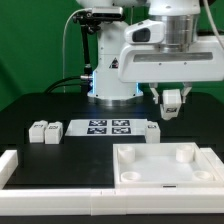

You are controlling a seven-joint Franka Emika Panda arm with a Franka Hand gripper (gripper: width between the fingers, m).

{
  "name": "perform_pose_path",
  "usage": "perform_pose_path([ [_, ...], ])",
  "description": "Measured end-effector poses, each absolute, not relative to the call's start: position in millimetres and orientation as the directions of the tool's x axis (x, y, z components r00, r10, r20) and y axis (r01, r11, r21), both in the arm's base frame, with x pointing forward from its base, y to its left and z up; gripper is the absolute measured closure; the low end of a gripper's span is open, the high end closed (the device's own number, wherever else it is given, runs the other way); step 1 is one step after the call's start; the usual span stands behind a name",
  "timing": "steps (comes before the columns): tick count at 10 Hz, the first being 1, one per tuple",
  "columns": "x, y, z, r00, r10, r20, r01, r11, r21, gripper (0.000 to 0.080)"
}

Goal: Assemble one leg

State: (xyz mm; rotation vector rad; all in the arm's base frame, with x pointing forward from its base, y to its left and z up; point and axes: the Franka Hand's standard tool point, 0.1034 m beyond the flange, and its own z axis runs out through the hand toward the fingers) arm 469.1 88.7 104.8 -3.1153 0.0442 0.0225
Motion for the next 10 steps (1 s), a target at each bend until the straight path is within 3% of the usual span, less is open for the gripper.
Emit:
perform_pose_path([
  [3, 500.1, 85.2, 110.8, 0.956, -0.022, 0.293, -0.004, -0.998, -0.061, 0.0509],
  [4, 498.6, 89.1, 111.0, 0.918, -0.023, 0.397, 0.007, -0.997, -0.075, 0.0509],
  [8, 494.8, 88.8, 106.8, 0.921, -0.013, 0.389, 0.015, -0.998, -0.069, 0.0509],
  [10, 526.5, 88.7, 108.1, 0.918, 0.075, 0.390, 0.095, -0.995, -0.032, 0.0509],
])
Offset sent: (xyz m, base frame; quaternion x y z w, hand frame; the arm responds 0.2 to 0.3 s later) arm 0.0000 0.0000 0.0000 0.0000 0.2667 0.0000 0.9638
